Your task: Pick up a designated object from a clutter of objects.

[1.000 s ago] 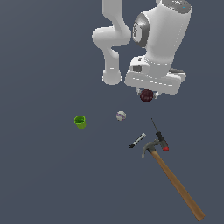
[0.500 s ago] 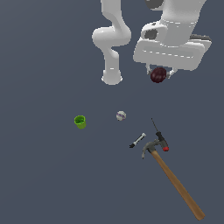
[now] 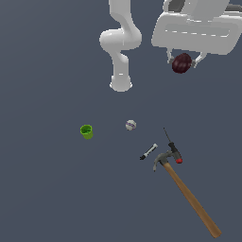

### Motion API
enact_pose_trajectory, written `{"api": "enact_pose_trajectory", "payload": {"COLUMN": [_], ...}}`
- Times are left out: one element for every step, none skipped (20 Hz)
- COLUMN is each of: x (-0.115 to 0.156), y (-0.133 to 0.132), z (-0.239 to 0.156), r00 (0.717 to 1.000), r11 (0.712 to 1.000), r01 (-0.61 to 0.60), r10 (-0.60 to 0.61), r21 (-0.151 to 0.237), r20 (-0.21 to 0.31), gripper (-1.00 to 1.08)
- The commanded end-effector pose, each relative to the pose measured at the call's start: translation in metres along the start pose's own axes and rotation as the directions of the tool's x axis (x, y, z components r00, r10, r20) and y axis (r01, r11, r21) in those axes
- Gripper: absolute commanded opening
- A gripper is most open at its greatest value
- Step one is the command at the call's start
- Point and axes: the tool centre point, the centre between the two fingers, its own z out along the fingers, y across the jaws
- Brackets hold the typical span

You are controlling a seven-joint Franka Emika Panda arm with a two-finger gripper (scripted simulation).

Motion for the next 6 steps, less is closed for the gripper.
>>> {"api": "enact_pose_trajectory", "payload": {"x": [-0.0004,-0.0005,-0.0005,-0.0005,-0.0004,-0.0004], "y": [-0.0017,-0.0022,-0.0027,-0.0030,-0.0031,-0.0032], "z": [-0.0080,-0.0099,-0.0114,-0.0123,-0.0129,-0.0131], "r00": [1.000,1.000,1.000,1.000,1.000,1.000], "r11": [1.000,1.000,1.000,1.000,1.000,1.000], "r01": [0.000,0.000,0.000,0.000,0.000,0.000], "r10": [0.000,0.000,0.000,0.000,0.000,0.000], "r21": [0.000,0.000,0.000,0.000,0.000,0.000], "r20": [0.000,0.000,0.000,0.000,0.000,0.000], "gripper": [-1.00,-1.00,-1.00,-1.00,-1.00,-1.00]}}
